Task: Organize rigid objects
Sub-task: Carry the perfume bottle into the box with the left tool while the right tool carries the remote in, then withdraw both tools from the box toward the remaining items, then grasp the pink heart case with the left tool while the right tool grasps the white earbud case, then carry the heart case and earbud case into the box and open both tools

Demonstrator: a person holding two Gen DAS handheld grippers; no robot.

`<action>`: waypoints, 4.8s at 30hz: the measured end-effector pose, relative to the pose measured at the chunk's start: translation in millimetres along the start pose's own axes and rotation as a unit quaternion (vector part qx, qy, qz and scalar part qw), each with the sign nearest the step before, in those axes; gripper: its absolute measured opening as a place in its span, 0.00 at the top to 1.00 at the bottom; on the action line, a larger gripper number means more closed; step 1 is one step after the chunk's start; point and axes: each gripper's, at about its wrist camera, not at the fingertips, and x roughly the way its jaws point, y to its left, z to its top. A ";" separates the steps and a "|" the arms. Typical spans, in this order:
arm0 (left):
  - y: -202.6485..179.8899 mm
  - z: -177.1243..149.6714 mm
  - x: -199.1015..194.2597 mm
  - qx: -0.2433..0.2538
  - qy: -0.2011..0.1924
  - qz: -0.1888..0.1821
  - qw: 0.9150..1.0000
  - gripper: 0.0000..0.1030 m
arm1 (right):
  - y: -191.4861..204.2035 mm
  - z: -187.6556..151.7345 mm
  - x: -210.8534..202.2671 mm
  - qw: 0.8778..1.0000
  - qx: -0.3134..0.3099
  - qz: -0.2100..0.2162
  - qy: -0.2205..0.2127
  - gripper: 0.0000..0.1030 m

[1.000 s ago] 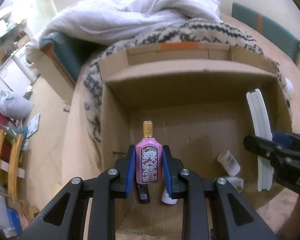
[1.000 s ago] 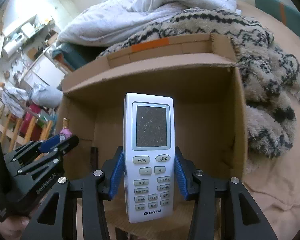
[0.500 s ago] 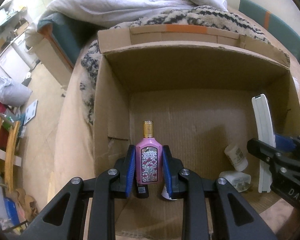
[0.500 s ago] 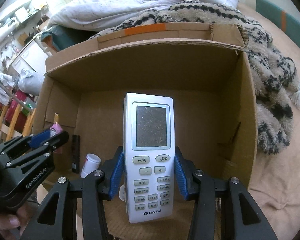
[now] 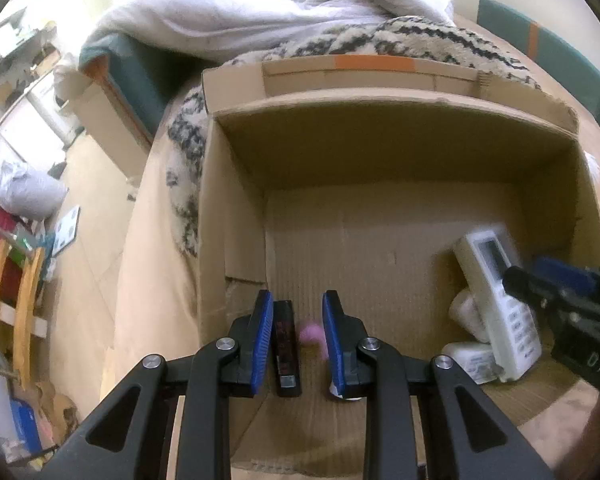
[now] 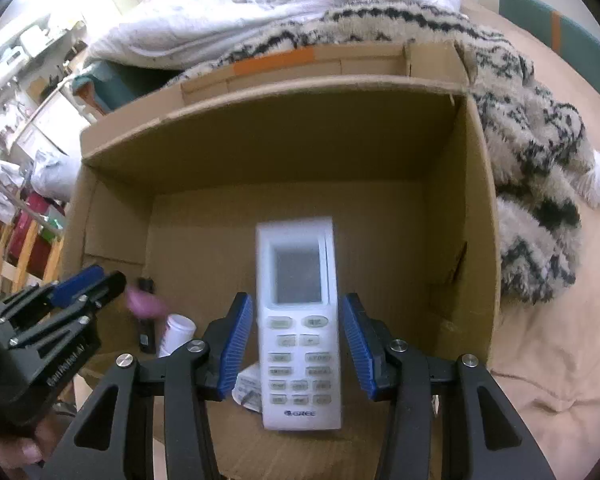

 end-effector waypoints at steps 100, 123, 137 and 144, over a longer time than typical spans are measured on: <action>16.8 -116.7 12.1 -0.033 0.191 -0.032 0.980 0.52 | 2.7 -110.1 16.3 0.984 0.035 -0.044 0.166 0.57; 20.1 -94.2 -71.3 -0.066 0.024 0.027 0.997 0.52 | 27.5 -99.5 -68.6 0.997 -0.020 0.071 0.023 0.64; 41.9 -96.7 -61.0 -0.089 0.032 0.019 0.995 0.52 | -14.6 -106.8 -48.3 0.992 0.080 0.065 0.076 0.79; 46.2 -95.1 -59.2 -0.103 0.040 0.009 0.994 0.52 | -16.9 -107.6 -46.2 0.991 0.086 0.066 0.081 0.97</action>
